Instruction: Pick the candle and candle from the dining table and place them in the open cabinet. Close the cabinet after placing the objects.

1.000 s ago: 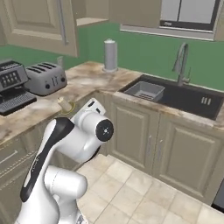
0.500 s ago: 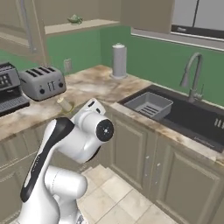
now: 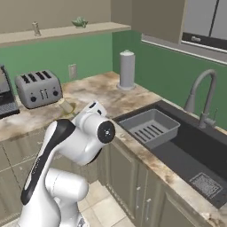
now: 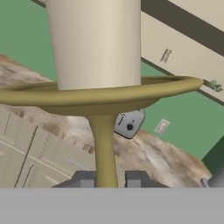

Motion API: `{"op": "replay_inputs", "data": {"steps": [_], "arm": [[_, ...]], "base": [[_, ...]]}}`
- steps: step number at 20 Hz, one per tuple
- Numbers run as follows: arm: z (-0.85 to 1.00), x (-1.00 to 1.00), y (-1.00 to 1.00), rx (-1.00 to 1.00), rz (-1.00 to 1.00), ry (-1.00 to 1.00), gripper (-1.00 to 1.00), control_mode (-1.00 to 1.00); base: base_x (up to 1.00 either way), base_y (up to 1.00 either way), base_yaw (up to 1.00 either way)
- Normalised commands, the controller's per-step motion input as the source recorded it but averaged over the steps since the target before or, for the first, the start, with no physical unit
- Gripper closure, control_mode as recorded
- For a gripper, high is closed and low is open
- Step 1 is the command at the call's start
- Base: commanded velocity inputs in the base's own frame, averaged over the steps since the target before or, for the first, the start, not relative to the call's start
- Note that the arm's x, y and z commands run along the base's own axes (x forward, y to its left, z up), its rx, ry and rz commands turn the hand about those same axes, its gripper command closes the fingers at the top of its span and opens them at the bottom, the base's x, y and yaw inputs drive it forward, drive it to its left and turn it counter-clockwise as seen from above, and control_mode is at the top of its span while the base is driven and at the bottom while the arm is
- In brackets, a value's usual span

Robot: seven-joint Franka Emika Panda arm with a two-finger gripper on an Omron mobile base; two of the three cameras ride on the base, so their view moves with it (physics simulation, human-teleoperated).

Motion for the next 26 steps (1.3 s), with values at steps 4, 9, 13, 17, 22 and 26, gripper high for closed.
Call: {"op": "replay_inputs", "data": {"steps": [4, 9, 13, 17, 22, 26], "arm": [[0.00, 0.00, 0.00, 0.00, 0.00, 0.00, 1.00, 1.00], [0.00, 0.00, 0.00, 0.00, 0.00, 0.00, 1.00, 1.00], [0.00, 0.00, 0.00, 0.00, 0.00, 0.00, 1.00, 1.00], [0.00, 0.00, 0.00, 0.00, 0.00, 0.00, 1.00, 1.00], [0.00, 0.00, 0.00, 0.00, 0.00, 0.00, 1.00, 1.00], [0.00, 0.00, 0.00, 0.00, 0.00, 0.00, 1.00, 1.00]], "base": [[0.63, -0.51, 0.35], [0.60, -0.39, 0.33], [0.61, -0.14, 0.25], [0.67, 0.09, 0.14], [0.76, 0.27, 0.14], [0.81, 0.30, 0.13]]}}
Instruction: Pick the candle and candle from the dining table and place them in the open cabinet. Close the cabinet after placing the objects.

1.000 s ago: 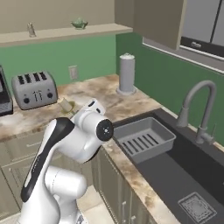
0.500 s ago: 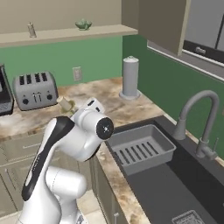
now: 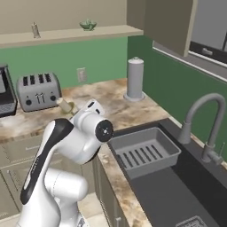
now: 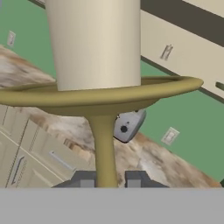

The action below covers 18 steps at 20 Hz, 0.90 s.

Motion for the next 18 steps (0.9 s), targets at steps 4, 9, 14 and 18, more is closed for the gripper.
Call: {"op": "replay_inputs", "data": {"steps": [4, 9, 14, 18], "arm": [[0.00, 0.00, 0.00, 0.00, 0.00, 0.00, 1.00, 1.00], [0.00, 0.00, 0.00, 0.00, 0.00, 0.00, 1.00, 1.00], [0.00, 0.00, 0.00, 0.00, 0.00, 0.00, 1.00, 1.00], [0.00, 0.00, 0.00, 0.00, 0.00, 0.00, 1.00, 1.00]], "base": [[0.26, 0.51, 0.09], [0.06, 0.83, 0.04], [0.72, 0.46, 0.02], [0.84, -0.01, 0.13]]}}
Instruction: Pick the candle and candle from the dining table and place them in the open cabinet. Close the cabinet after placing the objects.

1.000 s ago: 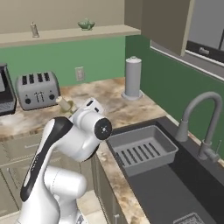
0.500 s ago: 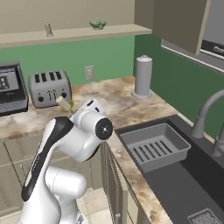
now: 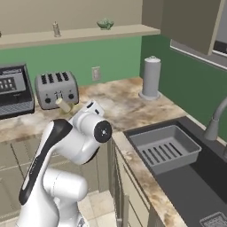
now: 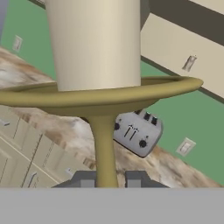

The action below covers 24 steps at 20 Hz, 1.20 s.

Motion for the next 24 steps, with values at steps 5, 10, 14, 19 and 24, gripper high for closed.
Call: {"op": "replay_inputs", "data": {"steps": [5, 10, 14, 19, 24], "arm": [[0.00, 0.00, 0.00, 0.00, 0.00, 0.00, 1.00, 1.00], [0.00, 0.00, 0.00, 0.00, 0.00, 0.00, 1.00, 1.00], [0.00, 0.00, 0.00, 0.00, 0.00, 0.00, 1.00, 1.00], [0.00, 0.00, 0.00, 0.00, 0.00, 0.00, 1.00, 1.00], [0.00, 0.00, 0.00, 0.00, 0.00, 0.00, 1.00, 1.00]], "base": [[0.48, -0.28, 0.11], [0.45, -0.51, 0.09], [0.33, -0.31, 0.06], [0.39, 0.55, 0.10], [0.65, 0.65, 0.12]]}}
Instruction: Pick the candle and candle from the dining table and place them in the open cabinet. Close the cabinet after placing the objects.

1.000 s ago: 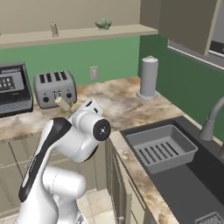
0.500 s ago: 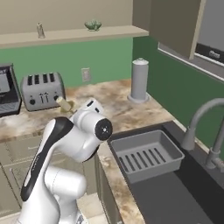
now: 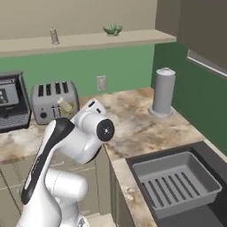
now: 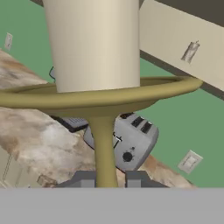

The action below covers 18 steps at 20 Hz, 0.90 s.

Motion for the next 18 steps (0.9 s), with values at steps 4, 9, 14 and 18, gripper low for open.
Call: {"op": "replay_inputs", "data": {"steps": [4, 9, 14, 18], "arm": [[0.00, 0.00, 0.00, 0.00, 0.00, 0.00, 1.00, 1.00], [0.00, 0.00, 0.00, 0.00, 0.00, 0.00, 1.00, 1.00], [0.00, 0.00, 0.00, 0.00, 0.00, 0.00, 1.00, 1.00], [0.00, 0.00, 0.00, 0.00, 0.00, 0.00, 1.00, 1.00]], "base": [[0.81, 0.16, 0.18], [0.37, -0.07, 0.33], [0.03, -0.37, 0.32], [0.08, -0.80, 0.28]]}}
